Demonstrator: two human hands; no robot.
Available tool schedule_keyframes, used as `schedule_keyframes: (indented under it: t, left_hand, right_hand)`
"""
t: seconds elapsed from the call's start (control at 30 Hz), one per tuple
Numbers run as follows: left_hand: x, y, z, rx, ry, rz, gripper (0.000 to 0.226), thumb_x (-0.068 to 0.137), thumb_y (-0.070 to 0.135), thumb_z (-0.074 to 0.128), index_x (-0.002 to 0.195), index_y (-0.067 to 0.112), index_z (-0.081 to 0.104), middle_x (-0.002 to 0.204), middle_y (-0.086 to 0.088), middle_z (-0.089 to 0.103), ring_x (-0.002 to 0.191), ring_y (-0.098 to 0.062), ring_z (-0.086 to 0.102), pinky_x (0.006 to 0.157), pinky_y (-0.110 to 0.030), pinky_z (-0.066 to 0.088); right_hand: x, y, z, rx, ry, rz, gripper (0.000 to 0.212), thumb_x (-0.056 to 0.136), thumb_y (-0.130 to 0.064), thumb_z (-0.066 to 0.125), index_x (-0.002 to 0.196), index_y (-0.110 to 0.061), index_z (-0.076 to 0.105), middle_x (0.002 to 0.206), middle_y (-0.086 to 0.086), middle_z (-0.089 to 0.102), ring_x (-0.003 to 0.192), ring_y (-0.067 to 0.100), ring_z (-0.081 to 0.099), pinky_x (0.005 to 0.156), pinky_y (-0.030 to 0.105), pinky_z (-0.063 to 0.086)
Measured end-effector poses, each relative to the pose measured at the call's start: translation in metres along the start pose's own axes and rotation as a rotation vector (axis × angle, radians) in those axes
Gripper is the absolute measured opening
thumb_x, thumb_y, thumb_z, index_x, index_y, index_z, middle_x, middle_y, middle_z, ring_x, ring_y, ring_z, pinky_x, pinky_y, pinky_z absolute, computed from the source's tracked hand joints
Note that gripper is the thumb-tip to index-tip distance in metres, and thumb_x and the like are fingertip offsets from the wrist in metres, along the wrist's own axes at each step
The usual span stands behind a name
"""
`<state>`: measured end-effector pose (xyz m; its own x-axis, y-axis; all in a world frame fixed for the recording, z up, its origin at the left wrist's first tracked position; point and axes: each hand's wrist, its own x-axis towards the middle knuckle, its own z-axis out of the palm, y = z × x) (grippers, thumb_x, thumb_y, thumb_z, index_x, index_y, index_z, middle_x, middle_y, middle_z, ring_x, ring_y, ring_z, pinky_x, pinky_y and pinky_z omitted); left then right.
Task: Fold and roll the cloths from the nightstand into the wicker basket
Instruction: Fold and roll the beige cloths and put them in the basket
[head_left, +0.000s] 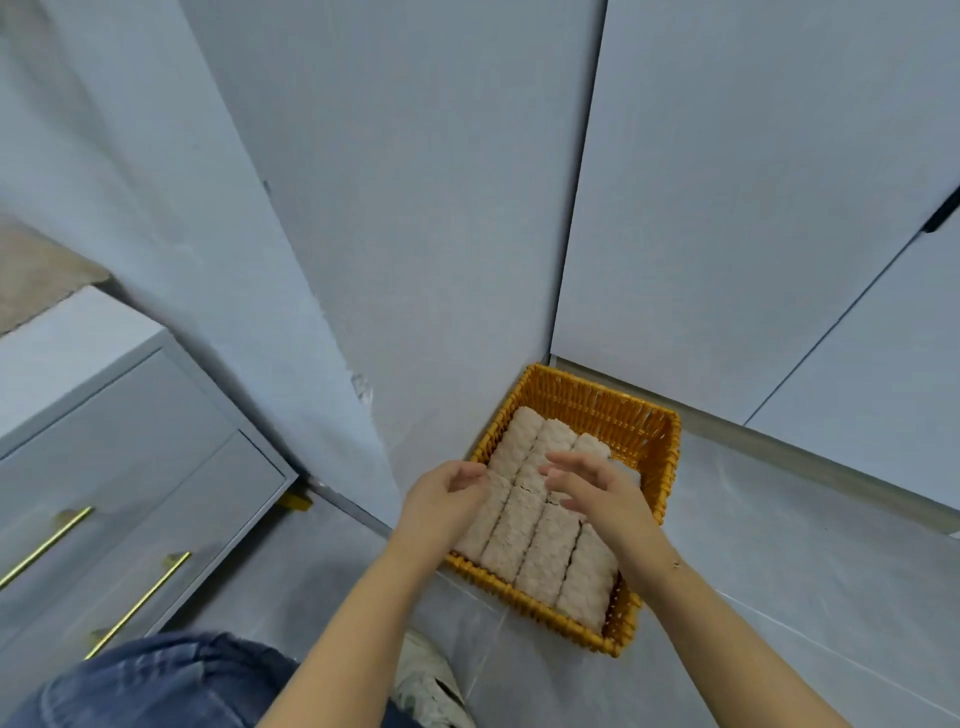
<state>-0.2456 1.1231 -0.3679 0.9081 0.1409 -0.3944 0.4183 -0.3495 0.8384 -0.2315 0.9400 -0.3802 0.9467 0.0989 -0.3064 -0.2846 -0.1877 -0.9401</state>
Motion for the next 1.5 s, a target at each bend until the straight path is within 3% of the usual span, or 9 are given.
schedule_keyframes:
  t: [0.13,0.27,0.43,0.7,0.93,1.17,1.33,1.4,1.5]
  left_hand:
    - [-0.041,0.018,-0.033,-0.144,0.074,0.047,0.015,0.093,0.018,0.058,0.101,0.028,0.064,0.108,0.007,0.067,0.099,-0.007,0.061,0.074,-0.019,0.046]
    - [-0.08,0.035,-0.083,-0.219,0.175,0.124,0.019,0.093,0.016,0.057,0.107,0.026,0.064,0.108,0.007,0.067,0.102,-0.006,0.061,0.088,-0.023,0.047]
    - [-0.114,0.037,-0.152,-0.295,0.311,0.21,0.025,0.093,0.016,0.055,0.112,0.03,0.064,0.109,0.014,0.067,0.101,0.001,0.06,0.08,-0.017,0.046]
    - [-0.144,0.004,-0.264,-0.333,0.547,0.241,0.028,0.091,0.009,0.055,0.112,0.025,0.065,0.111,0.012,0.067,0.101,0.002,0.06,0.091,-0.022,0.048]
    - [-0.133,-0.053,-0.358,-0.102,0.805,0.191,0.029,0.089,0.008,0.056,0.11,0.024,0.065,0.109,0.012,0.066,0.098,-0.002,0.059,0.077,-0.008,0.04]
    - [-0.073,-0.1,-0.412,0.303,0.874,0.112,0.033,0.095,0.02,0.054,0.128,0.022,0.057,0.133,0.005,0.055,0.123,-0.014,0.049,0.101,-0.026,0.034]
    - [-0.028,-0.11,-0.44,0.554,0.876,0.11,0.031,0.096,0.022,0.051,0.126,0.021,0.058,0.132,0.003,0.055,0.121,-0.019,0.048,0.099,-0.032,0.033]
    - [-0.017,-0.11,-0.448,0.656,0.898,0.076,0.031,0.097,0.021,0.046,0.126,0.021,0.059,0.127,0.002,0.056,0.117,-0.02,0.049,0.096,-0.032,0.033]
    - [-0.013,-0.111,-0.457,0.687,0.943,0.027,0.028,0.1,0.024,0.043,0.12,0.021,0.063,0.12,0.001,0.058,0.11,-0.021,0.05,0.09,-0.032,0.036]
  right_hand:
    - [-0.033,-0.049,0.022,0.005,-0.063,-0.103,0.021,0.092,-0.021,0.062,0.112,-0.025,0.067,0.103,-0.01,0.072,0.096,0.005,0.066,0.09,0.029,0.053]
    - [-0.062,-0.097,0.054,-0.009,-0.139,-0.215,0.02,0.093,-0.019,0.059,0.111,-0.021,0.068,0.102,-0.008,0.073,0.099,0.006,0.066,0.089,0.026,0.052]
    - [-0.08,-0.151,0.116,-0.036,-0.267,-0.322,0.02,0.094,-0.02,0.059,0.111,-0.02,0.068,0.103,-0.009,0.073,0.1,0.001,0.065,0.087,0.022,0.053]
    - [-0.08,-0.208,0.235,-0.096,-0.45,-0.413,0.018,0.092,-0.016,0.061,0.107,-0.021,0.07,0.101,-0.008,0.073,0.098,0.005,0.066,0.087,0.024,0.054]
    - [-0.051,-0.243,0.342,-0.186,-0.575,-0.444,0.018,0.091,-0.016,0.062,0.106,-0.021,0.07,0.107,-0.006,0.071,0.1,0.007,0.065,0.087,0.026,0.053]
    - [0.01,-0.236,0.424,-0.298,-0.544,-0.445,0.024,0.089,-0.015,0.062,0.112,-0.016,0.068,0.109,-0.008,0.066,0.105,0.009,0.06,0.101,0.034,0.047]
    - [0.041,-0.217,0.433,-0.33,-0.488,-0.421,0.021,0.089,-0.013,0.061,0.108,-0.017,0.07,0.107,-0.011,0.066,0.104,0.009,0.059,0.101,0.036,0.046]
    - [0.05,-0.212,0.43,-0.379,-0.483,-0.449,0.021,0.09,-0.013,0.06,0.107,-0.019,0.069,0.107,-0.012,0.065,0.103,0.007,0.058,0.098,0.028,0.046]
    - [0.053,-0.205,0.423,-0.458,-0.495,-0.555,0.021,0.09,-0.013,0.059,0.109,-0.02,0.066,0.106,-0.012,0.063,0.094,-0.002,0.055,0.078,0.002,0.038]
